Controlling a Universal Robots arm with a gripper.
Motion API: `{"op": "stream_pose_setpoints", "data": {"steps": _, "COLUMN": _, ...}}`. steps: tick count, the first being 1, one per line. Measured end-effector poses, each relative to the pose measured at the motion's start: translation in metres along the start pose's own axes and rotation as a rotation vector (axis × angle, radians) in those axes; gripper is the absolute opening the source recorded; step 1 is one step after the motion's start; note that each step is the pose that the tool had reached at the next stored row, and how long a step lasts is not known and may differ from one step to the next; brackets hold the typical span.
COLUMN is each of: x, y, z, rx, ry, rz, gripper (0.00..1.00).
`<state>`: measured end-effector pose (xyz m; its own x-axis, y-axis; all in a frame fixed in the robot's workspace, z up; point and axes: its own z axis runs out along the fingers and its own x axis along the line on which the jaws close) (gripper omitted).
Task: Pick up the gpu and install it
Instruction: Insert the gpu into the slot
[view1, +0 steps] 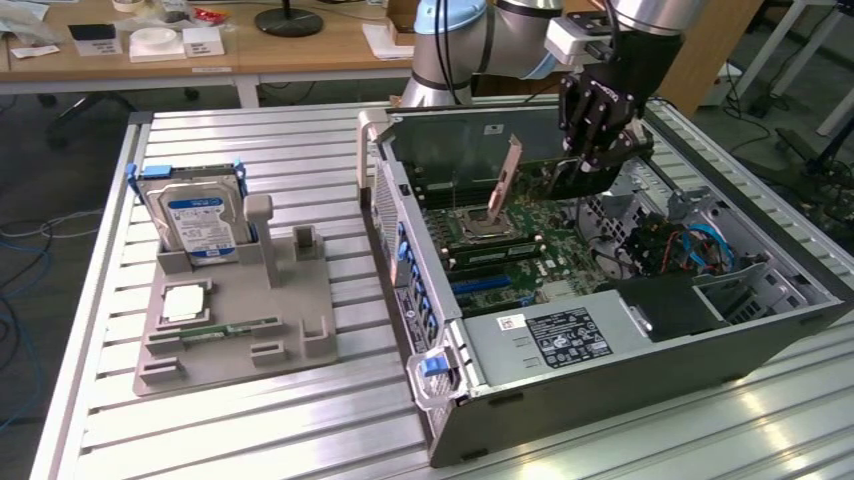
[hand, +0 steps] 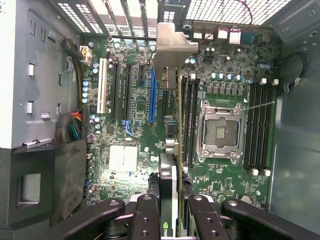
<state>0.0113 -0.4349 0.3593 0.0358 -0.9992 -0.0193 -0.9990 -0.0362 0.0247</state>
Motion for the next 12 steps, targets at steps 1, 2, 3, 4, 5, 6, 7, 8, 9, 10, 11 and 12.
{"op": "stream_pose_setpoints", "data": {"steps": 1, "x": 0.0000, "y": 0.0000, "z": 0.0000, "rx": 0.0000, "ry": 0.0000, "rz": 0.000, "gripper": 0.27}}
{"op": "stream_pose_setpoints", "data": {"steps": 2, "x": 0.0000, "y": 0.0000, "z": 0.0000, "rx": 0.0000, "ry": 0.0000, "rz": 0.000, "gripper": 0.27}}
{"op": "stream_pose_setpoints", "data": {"steps": 3, "x": 0.0000, "y": 0.0000, "z": 0.0004, "rx": 0.0001, "ry": -0.0002, "rz": 0.000, "gripper": 0.27}}
{"op": "stream_pose_setpoints", "data": {"steps": 4, "x": 0.0000, "y": 0.0000, "z": 0.0010, "rx": 0.0001, "ry": -0.0003, "rz": 0.000, "gripper": 0.27}}
{"op": "stream_pose_setpoints", "data": {"steps": 5, "x": 0.0000, "y": 0.0001, "z": 0.0016, "rx": 0.0002, "ry": -0.0002, "rz": 0.000, "gripper": 0.27}}
{"op": "stream_pose_setpoints", "data": {"steps": 6, "x": 0.0000, "y": 0.0002, "z": 0.0023, "rx": 0.0002, "ry": 0.0000, "rz": 0.000, "gripper": 0.27}}
{"op": "stream_pose_setpoints", "data": {"steps": 7, "x": 0.0000, "y": 0.0002, "z": 0.0027, "rx": 0.0002, "ry": 0.0000, "rz": 0.000, "gripper": 0.27}}
{"op": "stream_pose_setpoints", "data": {"steps": 8, "x": 0.0000, "y": 0.0002, "z": 0.0026, "rx": 0.0002, "ry": 0.0002, "rz": 0.000, "gripper": 0.27}}
{"op": "stream_pose_setpoints", "data": {"steps": 9, "x": 0.0000, "y": 0.0002, "z": 0.0026, "rx": 0.0002, "ry": 0.0002, "rz": 0.000, "gripper": 0.27}}
{"op": "stream_pose_setpoints", "data": {"steps": 10, "x": 0.0000, "y": 0.0002, "z": 0.0026, "rx": 0.0002, "ry": 0.0001, "rz": 0.000, "gripper": 0.27}}
{"op": "stream_pose_setpoints", "data": {"steps": 11, "x": 0.0000, "y": 0.0002, "z": 0.0027, "rx": 0.0002, "ry": 0.0000, "rz": 0.000, "gripper": 0.27}}
{"op": "stream_pose_setpoints", "data": {"steps": 12, "x": 0.0000, "y": 0.0002, "z": 0.0027, "rx": 0.0002, "ry": 0.0000, "rz": 0.000, "gripper": 0.27}}
